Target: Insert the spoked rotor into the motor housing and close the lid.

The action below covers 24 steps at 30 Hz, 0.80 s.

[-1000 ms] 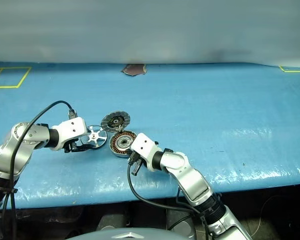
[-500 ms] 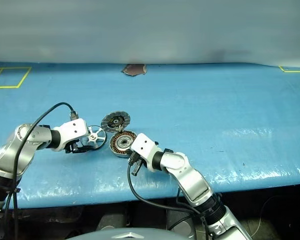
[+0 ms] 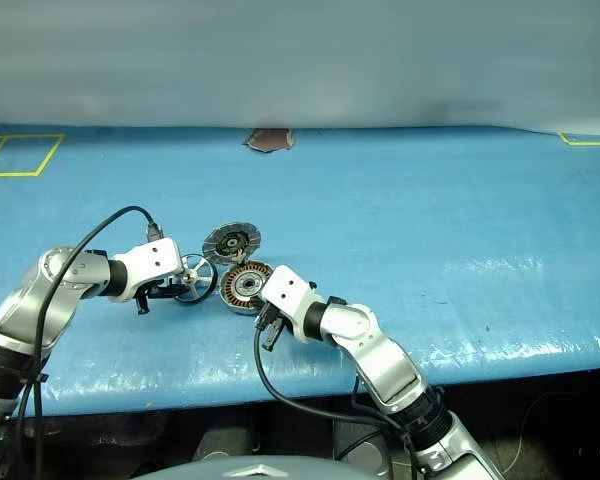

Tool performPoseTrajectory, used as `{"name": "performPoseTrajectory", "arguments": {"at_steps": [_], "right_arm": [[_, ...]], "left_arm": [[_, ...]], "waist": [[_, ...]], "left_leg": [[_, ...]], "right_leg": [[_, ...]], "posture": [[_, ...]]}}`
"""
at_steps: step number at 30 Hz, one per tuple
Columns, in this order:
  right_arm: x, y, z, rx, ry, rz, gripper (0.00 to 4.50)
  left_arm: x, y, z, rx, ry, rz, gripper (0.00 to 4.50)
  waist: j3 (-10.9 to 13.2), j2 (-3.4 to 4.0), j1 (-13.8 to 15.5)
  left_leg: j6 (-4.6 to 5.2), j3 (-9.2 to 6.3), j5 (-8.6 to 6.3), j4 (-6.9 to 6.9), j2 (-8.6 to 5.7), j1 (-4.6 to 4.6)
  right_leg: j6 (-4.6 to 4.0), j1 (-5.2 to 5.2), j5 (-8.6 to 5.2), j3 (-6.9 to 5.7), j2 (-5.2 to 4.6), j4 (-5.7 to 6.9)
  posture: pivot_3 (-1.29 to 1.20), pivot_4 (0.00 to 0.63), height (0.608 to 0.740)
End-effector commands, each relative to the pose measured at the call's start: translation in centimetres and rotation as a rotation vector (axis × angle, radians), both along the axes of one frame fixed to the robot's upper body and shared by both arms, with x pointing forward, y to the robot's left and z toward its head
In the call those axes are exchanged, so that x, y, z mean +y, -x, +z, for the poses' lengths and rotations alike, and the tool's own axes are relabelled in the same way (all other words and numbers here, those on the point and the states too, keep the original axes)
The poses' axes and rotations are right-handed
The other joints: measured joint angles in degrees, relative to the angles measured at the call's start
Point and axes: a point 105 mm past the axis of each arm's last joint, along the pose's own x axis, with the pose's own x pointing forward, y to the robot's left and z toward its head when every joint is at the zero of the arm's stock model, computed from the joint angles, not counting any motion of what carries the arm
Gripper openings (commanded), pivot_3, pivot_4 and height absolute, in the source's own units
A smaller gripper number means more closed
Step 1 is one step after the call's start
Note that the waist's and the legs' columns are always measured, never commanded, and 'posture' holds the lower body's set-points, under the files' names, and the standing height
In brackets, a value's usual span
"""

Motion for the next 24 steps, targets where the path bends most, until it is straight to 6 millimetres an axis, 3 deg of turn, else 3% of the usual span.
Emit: {"name": "performPoseTrajectory", "arguments": {"at_steps": [1,6,14,24], "right_arm": [[0.3,0.1,1.2,-0.03,-0.038,0.01,0.0],[0.1,0.0,1.3,-0.033,-0.04,0.004,0.0],[-1.5,-1.0,1.3,-0.054,-0.035,-0.061,0.0],[-0.5,-1.4,1.6,-0.089,-0.067,-0.063,0.0]], "left_arm": [[0.8,-0.2,0.4,-0.022,-0.015,0.023,1.38],[1.6,-0.1,1.1,-0.049,-0.005,0.053,1.38],[2.9,1.7,1.8,-0.035,0.092,0.029,1.38],[2.6,2.0,3.8,0.02,0.333,0.012,1.38]], "waist": [[0.0,0.0,0.0],[0.0,0.0,-0.1],[0.0,0.0,-0.1],[0.0,-0.01,0.1]], "left_leg": [[0.0,0.0,0.0,0.0,0.0,0.0],[0.0,0.0,0.0,0.0,0.01,0.0],[0.0,0.02,0.0,-0.03,0.02,-0.03],[0.0,0.02,0.0,-0.01,0.02,-0.03]], "right_leg": [[0.0,0.0,0.0,0.0,0.0,0.0],[0.0,-0.01,0.0,0.0,0.01,0.01],[-0.04,-0.07,-0.02,0.0,-0.02,0.02],[-0.04,-0.06,-0.03,-0.01,-0.02,0.02]], "posture": [[0.0,0.15,0.74],[0.0,0.15,0.74],[0.0,0.15,0.74],[0.0,0.15,0.74]]}}
